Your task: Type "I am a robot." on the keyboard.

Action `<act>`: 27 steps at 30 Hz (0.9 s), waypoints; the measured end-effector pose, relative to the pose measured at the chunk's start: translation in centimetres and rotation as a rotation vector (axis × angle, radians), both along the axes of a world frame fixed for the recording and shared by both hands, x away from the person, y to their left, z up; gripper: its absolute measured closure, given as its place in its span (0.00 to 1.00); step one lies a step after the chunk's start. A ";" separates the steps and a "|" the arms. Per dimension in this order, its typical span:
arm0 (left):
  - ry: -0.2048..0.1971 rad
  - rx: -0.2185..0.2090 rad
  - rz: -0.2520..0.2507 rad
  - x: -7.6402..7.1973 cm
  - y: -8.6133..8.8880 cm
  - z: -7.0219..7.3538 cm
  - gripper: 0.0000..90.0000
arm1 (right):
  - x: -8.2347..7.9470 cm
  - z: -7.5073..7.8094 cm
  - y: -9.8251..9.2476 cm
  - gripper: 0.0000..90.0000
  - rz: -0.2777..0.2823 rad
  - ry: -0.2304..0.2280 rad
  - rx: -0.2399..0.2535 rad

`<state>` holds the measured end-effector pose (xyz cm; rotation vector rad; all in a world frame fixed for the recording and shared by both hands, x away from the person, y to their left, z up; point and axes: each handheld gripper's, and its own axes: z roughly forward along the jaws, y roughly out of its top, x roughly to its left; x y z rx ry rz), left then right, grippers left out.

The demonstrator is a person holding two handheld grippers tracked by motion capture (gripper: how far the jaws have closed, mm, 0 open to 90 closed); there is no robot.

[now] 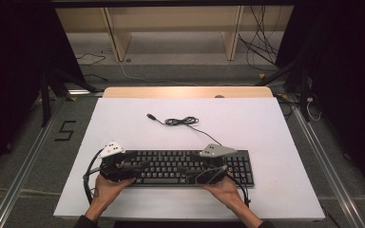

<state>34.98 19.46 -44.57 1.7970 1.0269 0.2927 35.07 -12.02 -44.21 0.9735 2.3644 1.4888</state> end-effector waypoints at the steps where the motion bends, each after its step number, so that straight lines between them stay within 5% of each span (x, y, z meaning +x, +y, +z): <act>1: -0.001 -0.004 0.002 -0.1 0.1 0.0 0.33 | 0.1 0.0 0.1 0.41 0.001 0.007 -0.010; 19: -0.011 -0.017 0.020 -1.0 0.8 -0.2 0.29 | 1.7 -0.9 1.2 0.96 0.007 0.063 -0.096; 27: -0.012 -0.021 0.024 -1.3 1.0 -0.3 0.29 | 2.6 -1.3 2.2 1.00 0.010 0.071 -0.144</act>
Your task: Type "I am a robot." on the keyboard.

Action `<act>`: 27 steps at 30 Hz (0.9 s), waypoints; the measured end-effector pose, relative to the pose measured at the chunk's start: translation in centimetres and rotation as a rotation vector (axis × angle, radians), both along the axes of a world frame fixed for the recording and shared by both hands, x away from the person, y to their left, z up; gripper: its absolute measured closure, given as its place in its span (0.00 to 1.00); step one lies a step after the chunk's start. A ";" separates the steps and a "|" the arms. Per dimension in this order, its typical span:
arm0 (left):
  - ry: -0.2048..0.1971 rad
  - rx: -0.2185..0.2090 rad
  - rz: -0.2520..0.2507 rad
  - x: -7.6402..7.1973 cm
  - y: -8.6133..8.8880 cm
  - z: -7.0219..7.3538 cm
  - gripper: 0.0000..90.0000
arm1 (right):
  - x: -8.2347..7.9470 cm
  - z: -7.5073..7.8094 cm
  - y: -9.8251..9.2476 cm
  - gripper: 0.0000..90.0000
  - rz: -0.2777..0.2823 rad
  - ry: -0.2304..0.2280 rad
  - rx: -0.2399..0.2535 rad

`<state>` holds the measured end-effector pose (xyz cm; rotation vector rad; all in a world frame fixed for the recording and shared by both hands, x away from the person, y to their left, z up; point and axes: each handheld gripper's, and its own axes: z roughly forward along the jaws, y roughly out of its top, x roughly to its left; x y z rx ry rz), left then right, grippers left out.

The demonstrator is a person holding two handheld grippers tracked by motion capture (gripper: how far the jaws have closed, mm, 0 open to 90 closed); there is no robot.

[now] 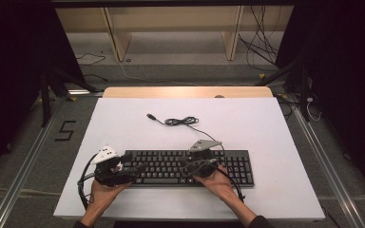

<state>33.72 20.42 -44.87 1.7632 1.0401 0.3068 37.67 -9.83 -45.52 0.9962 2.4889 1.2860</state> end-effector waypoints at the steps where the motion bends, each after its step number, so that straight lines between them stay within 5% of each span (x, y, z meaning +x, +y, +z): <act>1: 0.000 0.003 -0.001 0.0 0.0 0.0 0.29 | 0.1 -0.1 0.1 1.00 -0.002 0.003 -0.009; 27: -0.009 -0.001 -0.003 -0.5 0.2 -0.1 0.28 | 1.6 -2.0 2.1 1.00 -0.052 0.035 -0.125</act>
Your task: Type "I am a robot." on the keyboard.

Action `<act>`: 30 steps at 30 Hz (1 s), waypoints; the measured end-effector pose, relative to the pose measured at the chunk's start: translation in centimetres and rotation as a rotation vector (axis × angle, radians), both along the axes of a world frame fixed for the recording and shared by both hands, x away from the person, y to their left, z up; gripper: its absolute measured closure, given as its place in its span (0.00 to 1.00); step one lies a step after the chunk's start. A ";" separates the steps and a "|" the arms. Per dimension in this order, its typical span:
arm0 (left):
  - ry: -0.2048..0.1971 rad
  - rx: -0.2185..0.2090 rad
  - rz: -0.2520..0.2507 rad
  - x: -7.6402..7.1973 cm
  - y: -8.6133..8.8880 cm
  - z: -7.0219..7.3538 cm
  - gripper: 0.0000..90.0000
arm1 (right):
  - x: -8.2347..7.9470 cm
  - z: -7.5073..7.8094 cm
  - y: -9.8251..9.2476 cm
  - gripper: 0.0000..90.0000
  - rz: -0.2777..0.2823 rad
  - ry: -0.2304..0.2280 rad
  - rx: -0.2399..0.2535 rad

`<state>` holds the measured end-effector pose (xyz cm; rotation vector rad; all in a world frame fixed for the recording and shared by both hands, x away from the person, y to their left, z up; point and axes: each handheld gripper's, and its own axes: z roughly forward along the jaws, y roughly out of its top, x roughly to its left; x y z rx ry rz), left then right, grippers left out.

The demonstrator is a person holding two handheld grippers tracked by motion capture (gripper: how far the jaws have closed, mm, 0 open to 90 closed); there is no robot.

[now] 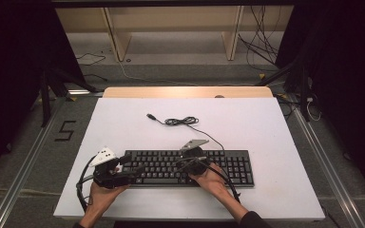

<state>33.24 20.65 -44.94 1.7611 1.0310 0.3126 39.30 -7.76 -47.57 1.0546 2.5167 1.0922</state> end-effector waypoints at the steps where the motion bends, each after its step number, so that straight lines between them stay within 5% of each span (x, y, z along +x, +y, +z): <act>1: 0.000 -0.001 0.001 0.0 0.0 0.0 0.28 | 0.0 0.0 0.0 1.00 0.003 -0.004 -0.007; 7: -0.002 -0.003 0.004 0.0 0.1 0.0 0.28 | -0.1 0.2 0.0 1.00 -0.007 0.001 0.000; 12: 0.003 -0.003 0.010 0.1 0.1 -0.2 0.28 | -0.3 1.1 -0.7 0.96 -0.004 -0.022 0.085; 21: 0.002 0.003 0.006 0.1 0.1 -0.2 0.28 | -1.2 2.2 -1.5 0.56 0.021 -0.026 0.174; 30: 0.004 0.000 0.015 0.1 0.2 -0.2 0.28 | -1.6 2.8 -2.1 0.35 0.028 -0.056 0.199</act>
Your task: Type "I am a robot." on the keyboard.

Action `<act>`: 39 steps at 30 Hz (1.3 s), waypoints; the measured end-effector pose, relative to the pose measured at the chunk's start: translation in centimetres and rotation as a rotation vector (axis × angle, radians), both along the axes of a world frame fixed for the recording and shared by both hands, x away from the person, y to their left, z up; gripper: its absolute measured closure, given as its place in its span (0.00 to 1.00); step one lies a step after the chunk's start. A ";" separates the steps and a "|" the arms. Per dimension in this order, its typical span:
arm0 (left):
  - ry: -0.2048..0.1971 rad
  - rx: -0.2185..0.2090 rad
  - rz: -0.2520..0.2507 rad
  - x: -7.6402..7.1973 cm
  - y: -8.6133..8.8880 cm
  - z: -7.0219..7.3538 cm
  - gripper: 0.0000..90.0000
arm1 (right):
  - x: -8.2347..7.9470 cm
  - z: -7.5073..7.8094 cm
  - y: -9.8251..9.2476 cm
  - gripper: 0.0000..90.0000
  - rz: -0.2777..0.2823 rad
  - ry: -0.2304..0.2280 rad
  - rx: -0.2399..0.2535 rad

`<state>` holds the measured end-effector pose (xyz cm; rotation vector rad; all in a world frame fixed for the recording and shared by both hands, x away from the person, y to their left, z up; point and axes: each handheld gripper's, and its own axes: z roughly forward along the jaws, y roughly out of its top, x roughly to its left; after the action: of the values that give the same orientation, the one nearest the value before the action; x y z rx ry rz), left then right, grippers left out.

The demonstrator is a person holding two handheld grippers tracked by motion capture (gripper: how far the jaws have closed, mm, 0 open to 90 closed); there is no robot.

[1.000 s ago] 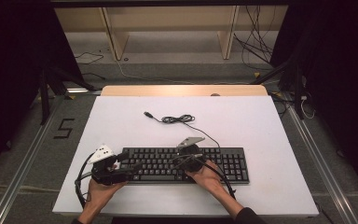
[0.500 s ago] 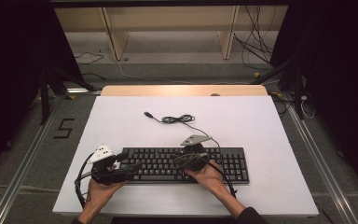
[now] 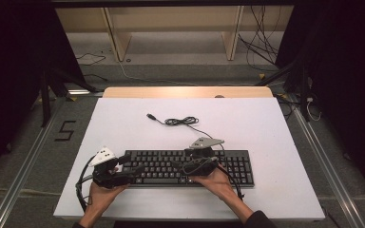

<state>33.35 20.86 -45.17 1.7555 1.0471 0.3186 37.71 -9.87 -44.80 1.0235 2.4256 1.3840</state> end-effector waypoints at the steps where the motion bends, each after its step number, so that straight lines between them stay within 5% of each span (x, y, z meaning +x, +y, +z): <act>1: 0.000 0.002 -0.002 0.0 0.0 0.0 0.28 | 0.0 0.0 0.0 0.34 0.001 0.001 0.002; 22: -0.012 -0.001 0.006 0.0 0.2 0.1 0.28 | -2.2 0.9 0.3 0.31 0.066 -0.036 0.064; 39: -0.017 0.001 0.016 0.0 0.3 0.1 0.28 | -1.9 0.4 1.5 0.70 0.086 -0.013 0.026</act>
<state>33.32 21.19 -45.09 1.7432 1.0489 0.3436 35.86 -8.35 -44.43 0.9229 2.4753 1.4479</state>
